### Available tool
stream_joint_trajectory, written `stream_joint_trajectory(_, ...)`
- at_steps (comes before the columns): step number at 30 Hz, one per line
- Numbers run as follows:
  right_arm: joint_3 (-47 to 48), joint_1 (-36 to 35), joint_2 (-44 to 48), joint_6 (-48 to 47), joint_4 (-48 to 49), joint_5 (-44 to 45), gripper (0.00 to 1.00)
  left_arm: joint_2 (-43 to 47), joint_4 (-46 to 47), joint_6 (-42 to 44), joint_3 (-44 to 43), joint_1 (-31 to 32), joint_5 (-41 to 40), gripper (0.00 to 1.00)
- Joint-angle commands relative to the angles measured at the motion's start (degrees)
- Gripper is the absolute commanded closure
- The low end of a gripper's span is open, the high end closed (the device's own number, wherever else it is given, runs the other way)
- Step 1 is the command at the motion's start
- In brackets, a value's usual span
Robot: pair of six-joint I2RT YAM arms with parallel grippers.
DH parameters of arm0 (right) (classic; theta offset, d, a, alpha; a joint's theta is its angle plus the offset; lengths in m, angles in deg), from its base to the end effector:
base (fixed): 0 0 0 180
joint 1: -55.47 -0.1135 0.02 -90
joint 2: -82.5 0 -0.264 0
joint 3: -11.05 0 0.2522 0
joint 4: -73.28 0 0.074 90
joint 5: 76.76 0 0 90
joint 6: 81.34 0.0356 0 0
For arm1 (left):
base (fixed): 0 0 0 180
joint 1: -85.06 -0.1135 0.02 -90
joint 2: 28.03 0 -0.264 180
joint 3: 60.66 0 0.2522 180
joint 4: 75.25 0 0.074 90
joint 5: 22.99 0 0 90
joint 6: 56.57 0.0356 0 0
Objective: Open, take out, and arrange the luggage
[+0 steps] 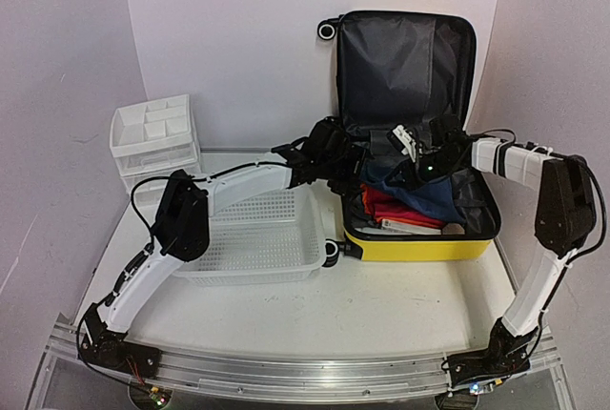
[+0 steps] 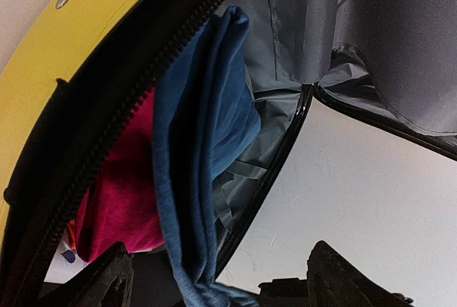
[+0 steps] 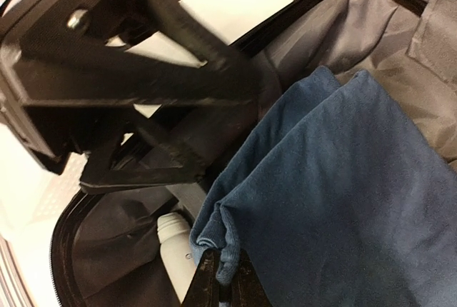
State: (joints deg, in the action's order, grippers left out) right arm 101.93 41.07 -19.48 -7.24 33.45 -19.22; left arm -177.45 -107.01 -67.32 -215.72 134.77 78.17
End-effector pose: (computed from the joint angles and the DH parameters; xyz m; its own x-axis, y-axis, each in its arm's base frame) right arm 0.3709 0.1150 0.2424 -0.5760 -0.3865 -0.7203 -0.7229 0.6522 0.2281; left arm 0.3802 -0.4591 0.2246 -0.7925 -0.5557 0.2512 -0.4402 0.2363 -0.8662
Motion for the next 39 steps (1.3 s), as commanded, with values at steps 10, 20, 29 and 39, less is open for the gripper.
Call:
stream_joint_trajectory(10,-4.4,-0.4,7.3,-1.0,5.7,-5.5,1.00,-4.8,-10.5,2.3,-3.4,1.6,-7.0,0.16)
stream_joint_trajectory(20,-5.9,-1.8,8.3,-1.6,6.3,-6.2,1.00,-8.6,-10.4,2.7,-7.1,2.8,-6.8,0.19)
stream_joint_trajectory(29,-7.4,-4.4,9.9,-2.9,6.5,-6.4,1.00,-9.7,-9.8,4.5,-6.2,3.5,-6.1,0.37)
stream_joint_trajectory(39,-11.0,-4.7,14.2,-3.5,5.5,-6.1,1.00,-7.7,-6.6,9.9,-3.2,2.6,-6.9,0.65)
